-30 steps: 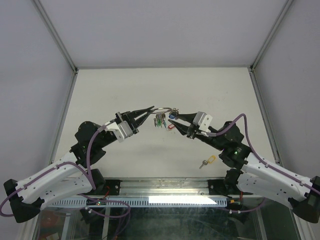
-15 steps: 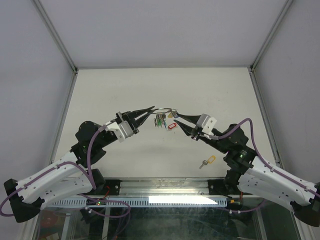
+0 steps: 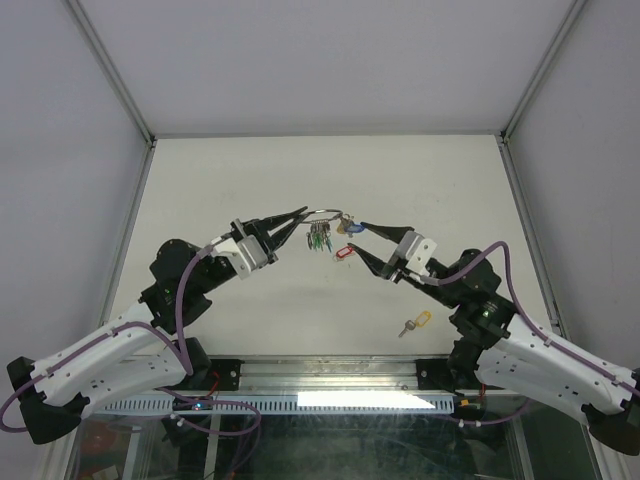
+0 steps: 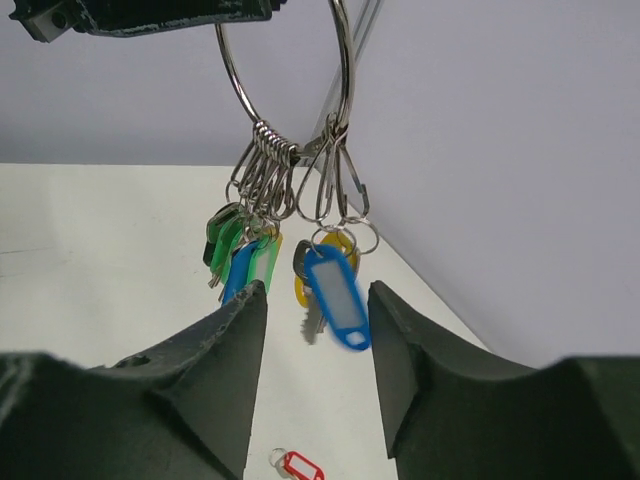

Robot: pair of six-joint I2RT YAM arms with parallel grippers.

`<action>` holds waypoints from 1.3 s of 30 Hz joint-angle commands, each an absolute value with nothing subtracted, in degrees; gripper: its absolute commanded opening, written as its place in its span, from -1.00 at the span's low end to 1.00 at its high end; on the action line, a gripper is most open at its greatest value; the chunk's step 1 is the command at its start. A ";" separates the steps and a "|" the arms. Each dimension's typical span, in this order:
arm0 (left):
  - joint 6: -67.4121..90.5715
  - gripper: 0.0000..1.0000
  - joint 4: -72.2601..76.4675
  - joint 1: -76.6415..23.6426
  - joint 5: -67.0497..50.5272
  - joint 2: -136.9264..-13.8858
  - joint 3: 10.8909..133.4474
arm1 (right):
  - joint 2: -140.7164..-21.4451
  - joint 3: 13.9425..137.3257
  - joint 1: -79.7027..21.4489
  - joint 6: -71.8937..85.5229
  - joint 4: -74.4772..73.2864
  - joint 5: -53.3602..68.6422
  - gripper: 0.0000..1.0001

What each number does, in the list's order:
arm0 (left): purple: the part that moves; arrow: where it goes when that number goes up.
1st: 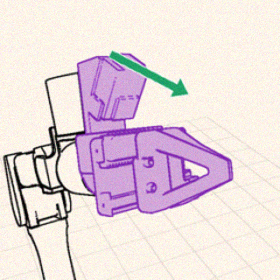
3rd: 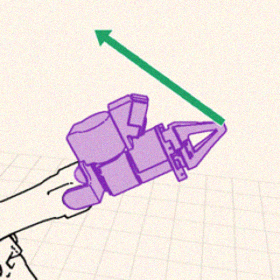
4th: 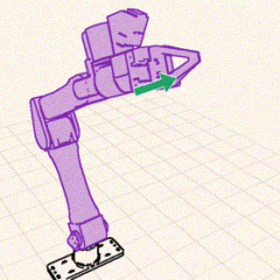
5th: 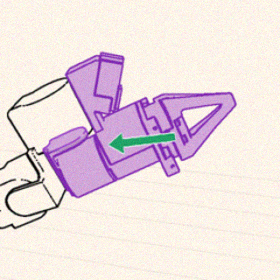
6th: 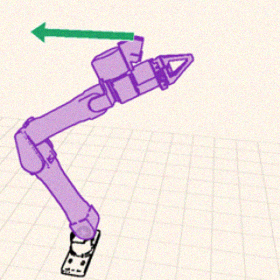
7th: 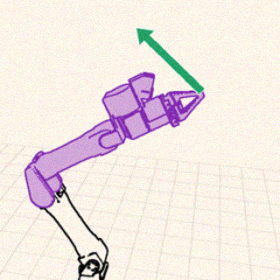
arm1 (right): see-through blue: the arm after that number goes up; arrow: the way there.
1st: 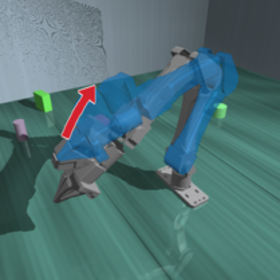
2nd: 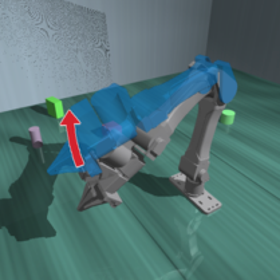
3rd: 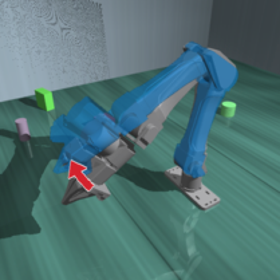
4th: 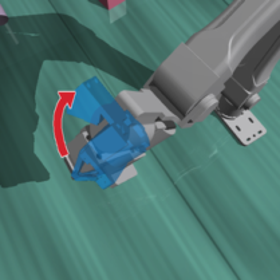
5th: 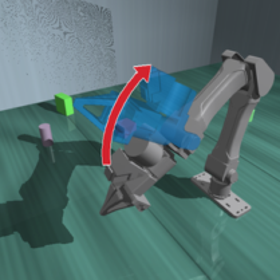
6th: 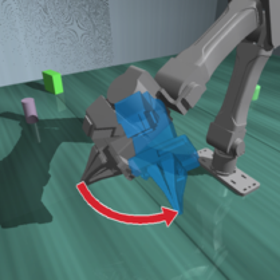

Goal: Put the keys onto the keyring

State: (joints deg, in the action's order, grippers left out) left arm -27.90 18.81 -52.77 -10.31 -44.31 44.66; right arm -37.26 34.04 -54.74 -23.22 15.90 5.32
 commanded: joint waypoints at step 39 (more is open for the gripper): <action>-29.44 -1.00 17.58 -52.23 3.35 -48.26 50.97 | -50.31 36.39 -55.11 -50.76 35.97 -0.07 -0.35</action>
